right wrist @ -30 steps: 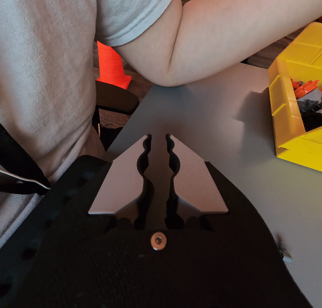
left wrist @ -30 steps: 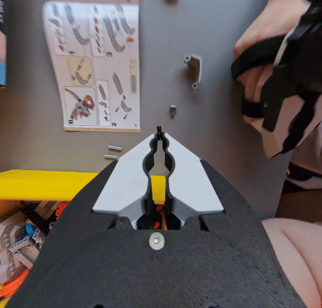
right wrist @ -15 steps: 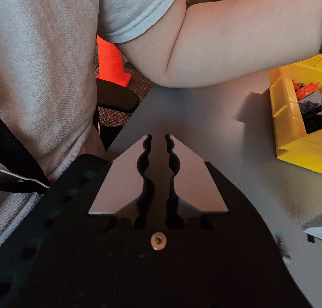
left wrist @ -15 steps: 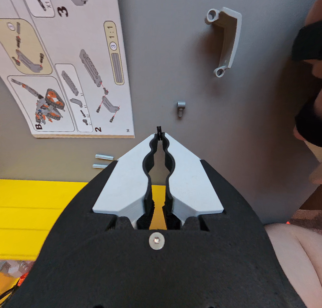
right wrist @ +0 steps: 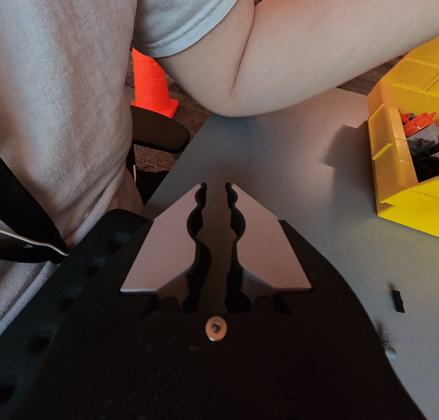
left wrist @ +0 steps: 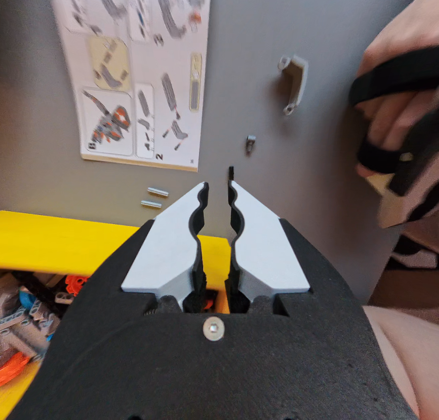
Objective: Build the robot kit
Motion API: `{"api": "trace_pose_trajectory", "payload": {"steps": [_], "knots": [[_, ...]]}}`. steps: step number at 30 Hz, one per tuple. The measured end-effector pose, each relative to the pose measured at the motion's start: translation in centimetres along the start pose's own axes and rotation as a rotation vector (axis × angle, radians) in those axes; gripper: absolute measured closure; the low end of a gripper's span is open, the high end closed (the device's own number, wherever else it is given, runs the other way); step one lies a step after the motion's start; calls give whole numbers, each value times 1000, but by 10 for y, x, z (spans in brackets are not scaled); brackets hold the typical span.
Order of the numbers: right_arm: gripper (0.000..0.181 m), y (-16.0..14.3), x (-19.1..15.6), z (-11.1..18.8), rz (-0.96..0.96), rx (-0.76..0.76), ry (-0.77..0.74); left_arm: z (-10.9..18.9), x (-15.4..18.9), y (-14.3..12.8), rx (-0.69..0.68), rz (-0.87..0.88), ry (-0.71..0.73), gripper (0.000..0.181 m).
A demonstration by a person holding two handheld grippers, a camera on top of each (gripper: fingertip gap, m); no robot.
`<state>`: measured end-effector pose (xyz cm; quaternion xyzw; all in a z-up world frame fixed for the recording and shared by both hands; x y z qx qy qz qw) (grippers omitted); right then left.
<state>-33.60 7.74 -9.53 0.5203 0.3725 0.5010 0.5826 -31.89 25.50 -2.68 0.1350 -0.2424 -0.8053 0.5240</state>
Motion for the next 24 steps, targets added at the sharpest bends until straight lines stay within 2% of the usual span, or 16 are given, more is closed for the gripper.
{"api": "trace_pose_trajectory", "payload": {"steps": [3, 6, 9, 13, 15, 19, 22, 24], "knots": [[165, 0, 1, 0, -11, 1, -1, 33, -5, 7, 208, 63, 10, 167], [165, 0, 2, 0, -17, 1, -2, 54, -5, 13, 363, 75, -3, 169], [165, 0, 1, 0, -16, 0, -2, 66, -8, 15, 443, 93, 24, 169], [165, 0, 1, 0, -12, 2, -2, 85, -14, 7, 479, 117, 100, 168], [165, 0, 1, 1, -9, 3, -3, 95, -21, -7, 430, 157, 216, 167], [165, 0, 1, 1, -11, 5, -6, 103, -37, -53, 164, 315, 400, 161], [168, 1, 3, 3, 6, 20, -28, 100, -48, -78, 33, 446, 432, 159], [172, 10, 10, 10, 91, 59, -126, 93, -55, -87, -28, 494, 416, 158]]}}
Point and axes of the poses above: each gripper's, where its closed fingertips meet, z back along the fingers, y out of its top, x = y × z across the jaws, the point moved 10 cm from there along z, back along the fingers, and after that the axes turned 15 degrees about x, right-handed, at the moved point
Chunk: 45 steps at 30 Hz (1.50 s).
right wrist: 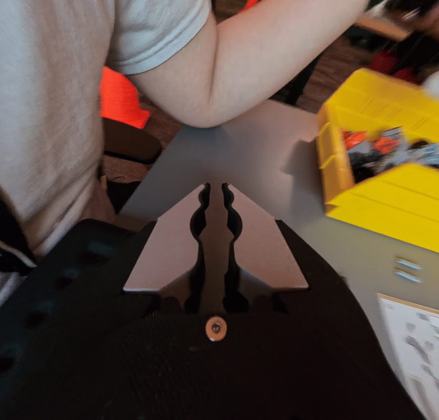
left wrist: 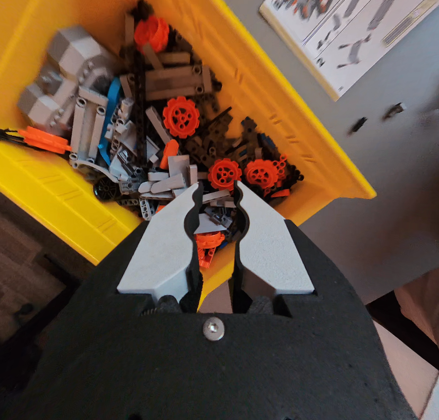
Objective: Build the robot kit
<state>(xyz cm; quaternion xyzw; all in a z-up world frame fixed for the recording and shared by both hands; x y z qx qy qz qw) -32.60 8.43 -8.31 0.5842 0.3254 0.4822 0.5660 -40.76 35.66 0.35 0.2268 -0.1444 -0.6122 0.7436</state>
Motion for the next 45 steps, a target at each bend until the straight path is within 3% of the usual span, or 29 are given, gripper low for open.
{"api": "trace_pose_trajectory", "payload": {"steps": [2, 4, 10, 22, 24, 29, 32, 38, 42, 45], "knots": [[174, 9, 19, 10, 117, 4, -121, -8, -2, -2, -49, -11, 13, 157], [172, 9, 47, 18, 176, -101, -211, -10, 0, -2, -59, -28, -3, 158], [163, -11, 112, 30, -57, -366, -259, -3, 7, 1, -22, -59, -20, 159], [162, -42, 132, 20, -292, -611, -153, 17, 9, -1, 41, -65, -5, 159], [176, -42, 131, 19, -299, -598, -135, 18, 11, 0, 48, -69, -11, 159], [177, -42, 130, 19, -278, -586, -130, 24, 16, 4, 112, -73, -68, 161], [177, -33, 133, 21, -176, -564, -172, 34, 24, 10, 223, -67, -183, 161], [177, 59, 138, 28, 257, -198, -367, 74, 35, 32, 600, 24, -541, 151], [177, 74, 153, 11, 312, -187, -409, 71, 17, 26, 581, 102, -388, 144], [177, 72, 167, -3, 311, -160, -468, 54, 11, 15, 445, 177, -449, 129]]}}
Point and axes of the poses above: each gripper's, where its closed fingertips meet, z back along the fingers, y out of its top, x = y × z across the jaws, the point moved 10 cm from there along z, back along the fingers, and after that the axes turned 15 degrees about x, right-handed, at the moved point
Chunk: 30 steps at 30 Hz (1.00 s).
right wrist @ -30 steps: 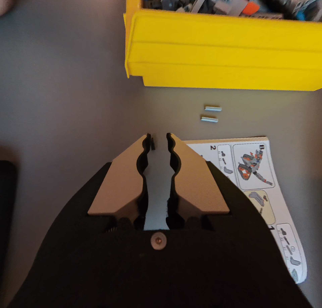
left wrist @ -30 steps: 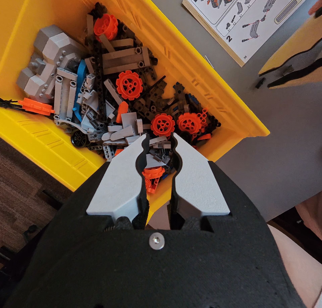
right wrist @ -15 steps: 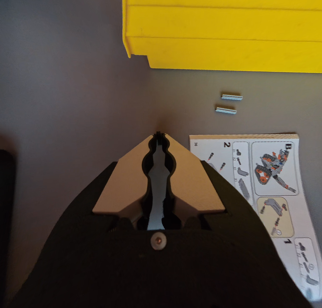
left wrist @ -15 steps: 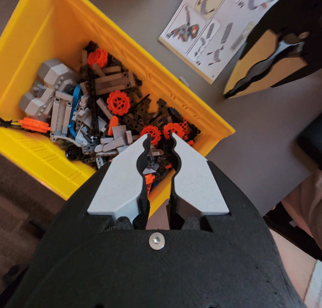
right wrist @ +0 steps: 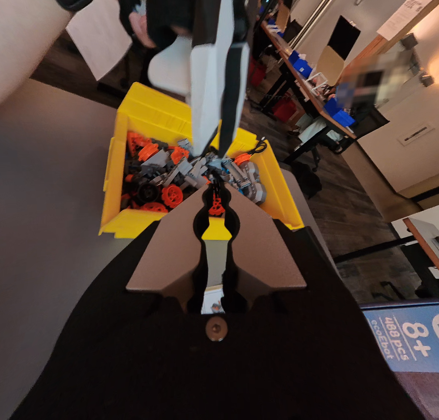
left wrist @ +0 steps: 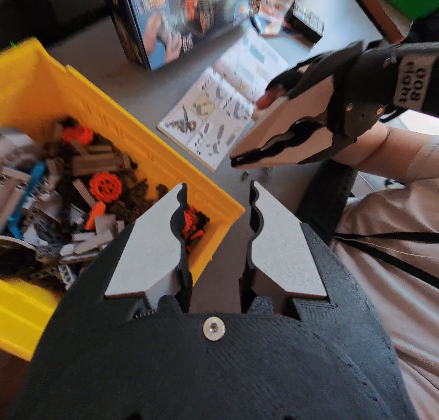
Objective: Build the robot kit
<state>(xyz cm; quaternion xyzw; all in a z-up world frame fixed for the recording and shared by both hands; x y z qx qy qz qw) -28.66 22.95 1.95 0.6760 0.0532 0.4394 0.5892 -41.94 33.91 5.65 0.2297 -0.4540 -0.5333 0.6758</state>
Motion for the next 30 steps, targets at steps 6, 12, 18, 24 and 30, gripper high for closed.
{"api": "trace_pose_trajectory", "payload": {"steps": [6, 12, 18, 24, 30], "knots": [[177, 0, 2, -3, 34, 23, -29, -11, -16, 0, 25, 202, -179, 146], [177, 0, 4, 0, 12, 49, -25, -21, -19, 5, 48, 225, -186, 156], [177, -3, 4, 1, 2, 34, -30, -25, -17, 3, 13, 226, -195, 164], [177, -8, 4, 0, -38, 42, -20, -27, -12, 6, -6, 149, -173, 178], [173, -9, 5, 5, -102, 116, -8, -14, -14, 2, -26, 114, -88, 178]]}}
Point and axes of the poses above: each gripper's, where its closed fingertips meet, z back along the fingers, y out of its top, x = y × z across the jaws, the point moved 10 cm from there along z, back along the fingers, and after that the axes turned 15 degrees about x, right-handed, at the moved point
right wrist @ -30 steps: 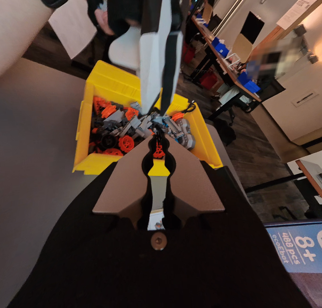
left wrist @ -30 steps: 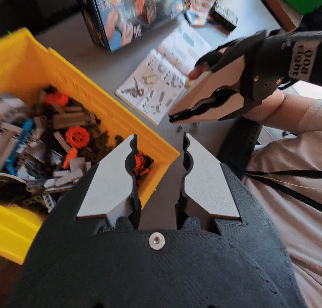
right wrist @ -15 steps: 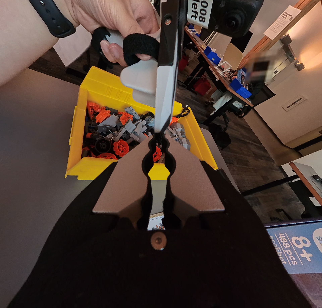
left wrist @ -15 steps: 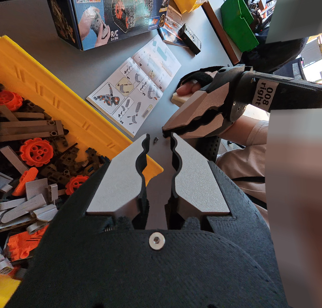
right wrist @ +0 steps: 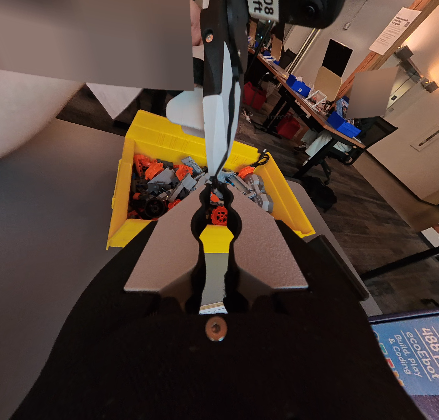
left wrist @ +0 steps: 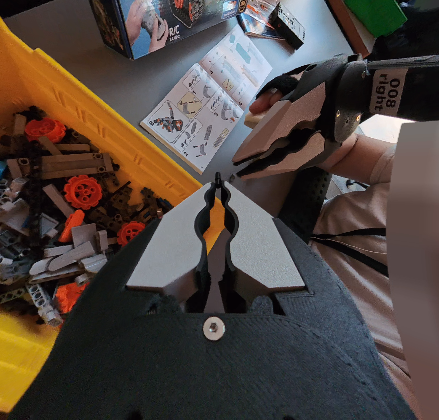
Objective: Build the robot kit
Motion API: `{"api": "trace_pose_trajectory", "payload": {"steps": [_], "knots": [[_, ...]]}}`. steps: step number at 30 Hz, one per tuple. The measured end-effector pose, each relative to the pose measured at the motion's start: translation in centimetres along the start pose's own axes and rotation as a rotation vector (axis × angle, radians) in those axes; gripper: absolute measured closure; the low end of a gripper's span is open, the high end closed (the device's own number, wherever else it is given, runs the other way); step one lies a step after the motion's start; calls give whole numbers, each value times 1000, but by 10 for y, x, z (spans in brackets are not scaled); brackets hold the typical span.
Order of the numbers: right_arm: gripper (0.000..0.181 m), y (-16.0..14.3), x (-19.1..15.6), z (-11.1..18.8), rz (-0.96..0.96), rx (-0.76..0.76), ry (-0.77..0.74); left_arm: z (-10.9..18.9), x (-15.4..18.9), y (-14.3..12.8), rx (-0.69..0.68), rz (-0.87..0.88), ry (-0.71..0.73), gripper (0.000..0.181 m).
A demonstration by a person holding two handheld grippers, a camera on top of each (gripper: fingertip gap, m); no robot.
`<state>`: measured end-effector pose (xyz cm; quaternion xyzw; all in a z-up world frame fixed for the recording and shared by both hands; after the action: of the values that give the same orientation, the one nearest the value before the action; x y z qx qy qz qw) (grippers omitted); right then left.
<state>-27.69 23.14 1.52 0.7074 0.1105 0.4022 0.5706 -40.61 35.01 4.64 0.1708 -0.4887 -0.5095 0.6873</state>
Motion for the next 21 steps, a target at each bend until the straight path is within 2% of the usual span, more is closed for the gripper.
{"api": "trace_pose_trajectory", "payload": {"steps": [3, 6, 9, 13, 17, 21], "knots": [[173, 1, -2, 3, -39, -20, 14, 11, -11, -6, -31, 12, 166, 179], [174, 7, -16, 1, -157, 18, 79, 12, -29, -20, -155, 53, 306, 179], [176, 7, -52, 2, -333, 53, 159, -1, -44, -34, -286, 113, 329, 179], [179, 2, -102, 13, -509, 168, 143, -14, -56, -49, -443, 137, 358, 178], [181, -12, -135, 26, -452, 169, 196, -28, -58, -49, -460, 149, 294, 178], [181, -21, -144, 25, -441, 114, 289, -36, -56, -52, -511, 123, 287, 178]]}}
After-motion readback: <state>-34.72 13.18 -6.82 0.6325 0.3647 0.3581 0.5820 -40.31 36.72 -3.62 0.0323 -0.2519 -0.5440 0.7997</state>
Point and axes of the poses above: each gripper's, where its closed fingertips meet, z back along the fingers, y out of its top, x = y × z across the jaws, the point moved 10 cm from there along z, back along the fingers, and after that the axes turned 15 degrees about x, right-handed, at the moved point
